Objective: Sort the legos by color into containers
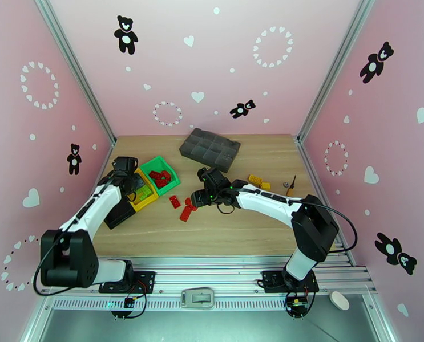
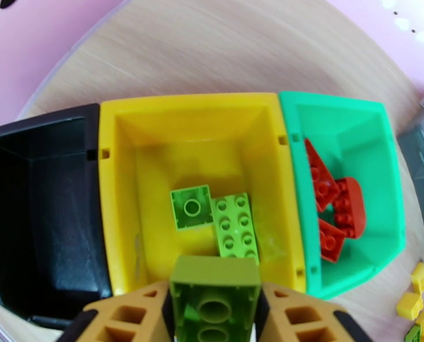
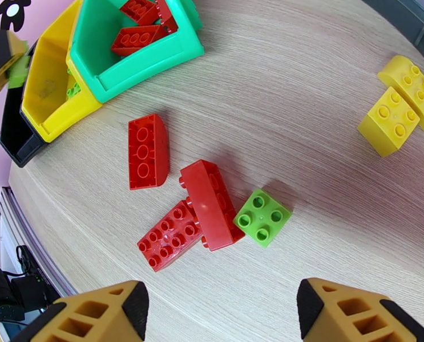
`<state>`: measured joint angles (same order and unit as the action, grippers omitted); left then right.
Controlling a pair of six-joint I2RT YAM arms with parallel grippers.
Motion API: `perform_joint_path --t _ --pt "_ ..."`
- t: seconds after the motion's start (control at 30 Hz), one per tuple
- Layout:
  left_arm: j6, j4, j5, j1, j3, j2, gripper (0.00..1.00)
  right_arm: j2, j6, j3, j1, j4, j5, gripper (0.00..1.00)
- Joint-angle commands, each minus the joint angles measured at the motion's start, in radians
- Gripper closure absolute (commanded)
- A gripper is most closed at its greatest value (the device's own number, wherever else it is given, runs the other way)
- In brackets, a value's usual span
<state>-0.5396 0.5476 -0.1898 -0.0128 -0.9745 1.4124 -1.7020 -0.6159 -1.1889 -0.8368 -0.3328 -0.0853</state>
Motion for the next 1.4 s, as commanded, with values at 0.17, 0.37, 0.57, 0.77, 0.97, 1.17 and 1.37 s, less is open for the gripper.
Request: perform_joint_path --t 0.17,0.37,0.57,0.77,0.97,1.17,1.37 --pt "-0.008 -0.040 0.041 0.013 -0.010 0.018 0.28 0.040 0.030 0.016 -0.003 -0.070 0.088 0.26" --pt "0.016 -0.026 0.044 -0.040 0.002 -0.044 0.25 0.068 0.027 0.058 0.049 -0.076 0.113 0.26" --pt "0.029 -0.021 0.019 -0.206 0.000 -0.042 0.23 0.080 0.023 0.093 0.107 -0.080 0.143 0.25" --pt "0.075 -0.029 0.000 -0.416 -0.058 0.049 0.23 0.080 0.021 0.122 0.146 -0.085 0.149 0.25" --pt "0.117 -0.027 0.023 -0.578 -0.147 0.194 0.26 0.128 0.007 0.190 0.190 -0.075 0.124 0.27" --pt "0.139 -0.026 0.047 -0.670 -0.218 0.331 0.27 0.233 -0.008 0.287 0.217 -0.084 0.128 0.27" --pt "0.170 0.008 0.050 -0.712 -0.293 0.440 0.32 0.316 -0.013 0.343 0.218 -0.103 0.134 0.27"
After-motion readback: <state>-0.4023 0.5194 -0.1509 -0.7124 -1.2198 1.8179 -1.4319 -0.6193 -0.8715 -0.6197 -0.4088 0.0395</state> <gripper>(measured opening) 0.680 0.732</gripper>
